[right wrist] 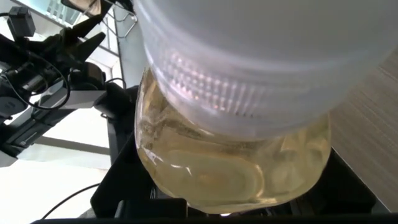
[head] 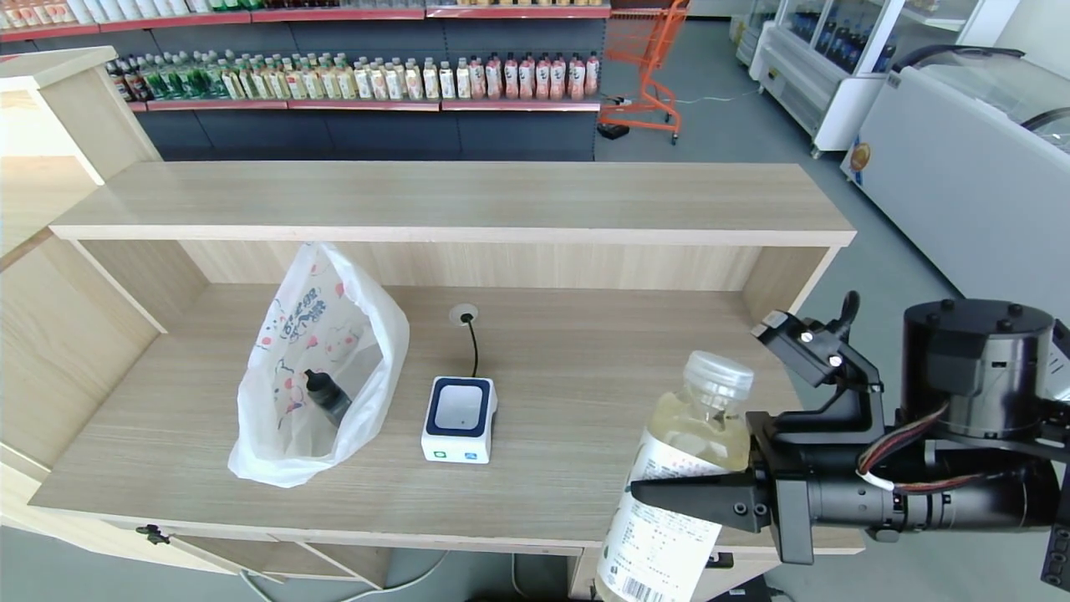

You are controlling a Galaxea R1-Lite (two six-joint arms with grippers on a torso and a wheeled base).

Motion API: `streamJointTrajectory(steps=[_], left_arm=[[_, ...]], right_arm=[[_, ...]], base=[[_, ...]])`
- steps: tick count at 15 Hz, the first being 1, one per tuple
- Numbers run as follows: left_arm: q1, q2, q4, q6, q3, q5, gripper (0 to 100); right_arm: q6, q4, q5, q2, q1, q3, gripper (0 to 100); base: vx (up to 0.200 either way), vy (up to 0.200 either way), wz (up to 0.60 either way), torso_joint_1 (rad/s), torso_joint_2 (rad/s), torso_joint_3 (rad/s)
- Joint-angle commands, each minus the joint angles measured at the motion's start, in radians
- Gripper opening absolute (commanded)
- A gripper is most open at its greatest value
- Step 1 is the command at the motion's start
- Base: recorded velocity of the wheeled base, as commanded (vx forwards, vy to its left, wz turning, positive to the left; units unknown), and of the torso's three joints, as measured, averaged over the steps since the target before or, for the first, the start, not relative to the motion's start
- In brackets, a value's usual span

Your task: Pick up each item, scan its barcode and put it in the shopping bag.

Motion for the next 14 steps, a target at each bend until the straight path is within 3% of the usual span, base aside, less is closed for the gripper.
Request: streamJointTrajectory(steps=[1, 14], left_arm=[[0.001, 0.0, 0.0, 0.0, 0.0, 0.001, 100], [-0.001, 0.0, 0.0, 0.0, 0.0, 0.001, 100]], right_arm=[[0.0, 0.0, -0.011, 0.004, -0.001, -0.001, 0], [-0.032, -0.002, -0.016, -0.011, -0.01, -0.001, 0]], base=[[0.0, 0.0, 0.0, 0.0, 0.0, 0.0], [0.0, 0.0, 0.0, 0.0, 0.0, 0.0]])
